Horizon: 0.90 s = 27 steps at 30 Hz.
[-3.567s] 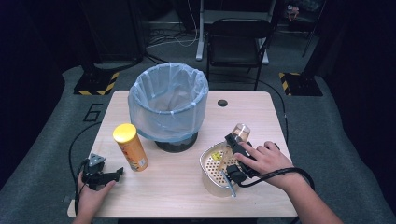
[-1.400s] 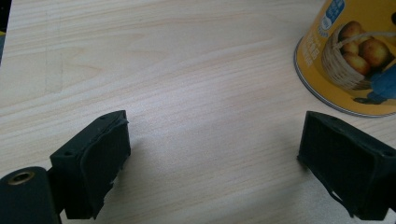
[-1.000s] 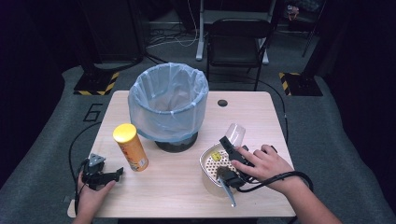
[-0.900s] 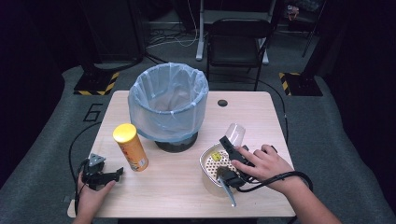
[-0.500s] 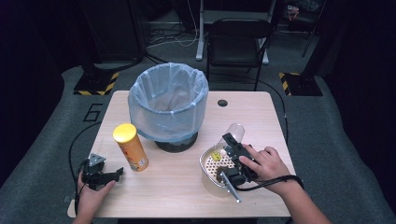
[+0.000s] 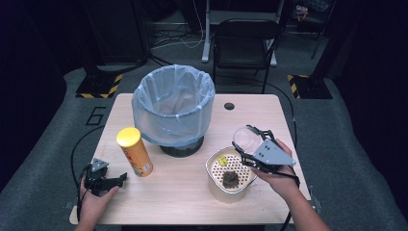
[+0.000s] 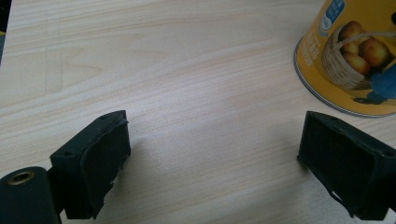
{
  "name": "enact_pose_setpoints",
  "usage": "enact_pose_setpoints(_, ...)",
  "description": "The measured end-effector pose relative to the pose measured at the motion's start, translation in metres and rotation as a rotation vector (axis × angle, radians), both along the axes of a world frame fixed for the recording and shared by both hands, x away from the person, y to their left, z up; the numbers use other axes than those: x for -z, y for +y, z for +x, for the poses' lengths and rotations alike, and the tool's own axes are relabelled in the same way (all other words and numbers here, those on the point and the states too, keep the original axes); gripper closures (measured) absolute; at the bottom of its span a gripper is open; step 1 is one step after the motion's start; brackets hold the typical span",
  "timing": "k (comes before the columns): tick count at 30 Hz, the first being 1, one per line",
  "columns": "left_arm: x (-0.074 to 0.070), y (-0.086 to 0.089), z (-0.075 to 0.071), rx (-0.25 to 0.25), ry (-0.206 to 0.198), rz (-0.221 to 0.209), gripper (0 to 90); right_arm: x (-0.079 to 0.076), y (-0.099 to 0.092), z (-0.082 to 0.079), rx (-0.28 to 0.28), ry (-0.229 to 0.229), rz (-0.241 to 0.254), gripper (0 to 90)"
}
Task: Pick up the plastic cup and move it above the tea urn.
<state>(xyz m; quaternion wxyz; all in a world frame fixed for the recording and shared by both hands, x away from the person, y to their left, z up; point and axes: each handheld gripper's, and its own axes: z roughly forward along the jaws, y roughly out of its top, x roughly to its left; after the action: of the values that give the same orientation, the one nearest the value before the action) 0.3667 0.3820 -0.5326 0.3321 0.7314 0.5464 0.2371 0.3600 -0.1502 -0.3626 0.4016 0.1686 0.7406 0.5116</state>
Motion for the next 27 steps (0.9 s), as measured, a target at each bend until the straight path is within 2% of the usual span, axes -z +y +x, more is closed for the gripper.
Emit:
enact_pose_setpoints(4,0.0,0.0,0.0,0.0,-0.002,-0.001,8.8,-0.004,-0.009,0.009,-0.038,0.191,0.167,33.2)
enact_pose_setpoints(5,0.0,0.0,0.0,0.0,-0.002,-0.001,8.8,-0.004,-0.009,0.009,-0.038,0.191,0.167,33.2)
enact_pose_setpoints(6,0.0,0.0,0.0,0.0,-0.003,-0.001,8.7,-0.005,-0.014,0.016,-0.064,0.252,0.228,33.0)
enact_pose_setpoints(9,0.0,0.0,0.0,-0.001,-0.003,0.003,8.8,-0.006,-0.016,0.02,-0.079,0.318,0.256,32.9)
enact_pose_setpoints(12,0.0,0.0,0.0,0.0,-0.002,0.0,8.8,-0.006,-0.017,0.022,-0.073,0.334,0.247,33.0)
enact_pose_setpoints(17,0.0,0.0,0.0,0.0,-0.002,0.003,8.8,-0.011,-0.017,0.022,-0.076,0.336,0.245,33.0)
enact_pose_setpoints(18,0.0,0.0,0.0,0.001,-0.001,0.006,8.8,-0.012,-0.016,0.022,-0.074,0.349,0.246,33.0)
enact_pose_setpoints(24,0.0,0.0,0.0,0.0,-0.003,0.005,8.7,-0.02,-0.015,0.022,-0.073,0.343,0.23,33.0)
enact_pose_setpoints(27,0.0,0.0,0.0,-0.002,-0.002,-0.004,8.8,-0.029,-0.011,0.02,-0.078,0.337,0.215,33.0)
